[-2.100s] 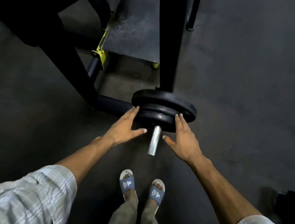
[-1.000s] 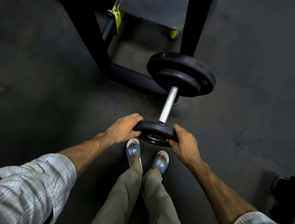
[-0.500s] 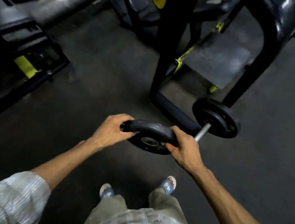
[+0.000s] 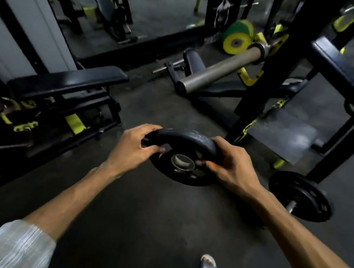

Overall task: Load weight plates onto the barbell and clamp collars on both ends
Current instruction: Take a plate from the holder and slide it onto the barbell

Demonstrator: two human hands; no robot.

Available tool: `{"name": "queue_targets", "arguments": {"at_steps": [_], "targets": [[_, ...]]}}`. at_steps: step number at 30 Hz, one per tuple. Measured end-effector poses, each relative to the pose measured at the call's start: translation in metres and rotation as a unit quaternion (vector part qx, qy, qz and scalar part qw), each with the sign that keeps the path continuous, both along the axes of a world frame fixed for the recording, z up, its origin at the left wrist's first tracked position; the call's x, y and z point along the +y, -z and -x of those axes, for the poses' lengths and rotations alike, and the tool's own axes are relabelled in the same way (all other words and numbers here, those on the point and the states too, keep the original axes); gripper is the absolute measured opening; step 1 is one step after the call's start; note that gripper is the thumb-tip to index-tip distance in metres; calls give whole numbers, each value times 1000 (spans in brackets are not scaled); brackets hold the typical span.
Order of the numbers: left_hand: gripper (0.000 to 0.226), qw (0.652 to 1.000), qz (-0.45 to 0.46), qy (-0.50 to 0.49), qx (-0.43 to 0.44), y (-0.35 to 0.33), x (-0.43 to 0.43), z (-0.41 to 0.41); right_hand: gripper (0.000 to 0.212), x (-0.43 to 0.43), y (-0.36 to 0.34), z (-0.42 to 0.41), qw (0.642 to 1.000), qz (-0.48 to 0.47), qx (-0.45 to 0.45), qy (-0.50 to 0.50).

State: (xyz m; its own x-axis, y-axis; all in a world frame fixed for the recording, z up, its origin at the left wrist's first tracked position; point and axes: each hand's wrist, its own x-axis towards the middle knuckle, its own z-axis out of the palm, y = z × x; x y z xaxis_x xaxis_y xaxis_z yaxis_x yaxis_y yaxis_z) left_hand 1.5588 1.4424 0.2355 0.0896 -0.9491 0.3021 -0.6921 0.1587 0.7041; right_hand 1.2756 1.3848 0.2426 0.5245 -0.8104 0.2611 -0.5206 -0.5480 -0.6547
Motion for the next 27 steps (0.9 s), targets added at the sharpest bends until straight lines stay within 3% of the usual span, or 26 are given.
{"name": "queue_targets", "arguments": {"at_steps": [11,27], "targets": [[48,992,126,22,-17,-58,-105,-65,46,-79,-60,-75,995,57,-71,28],[50,977,113,180,8,-54,-225,-104,49,-115,-60,-104,986,64,-58,145]]}}
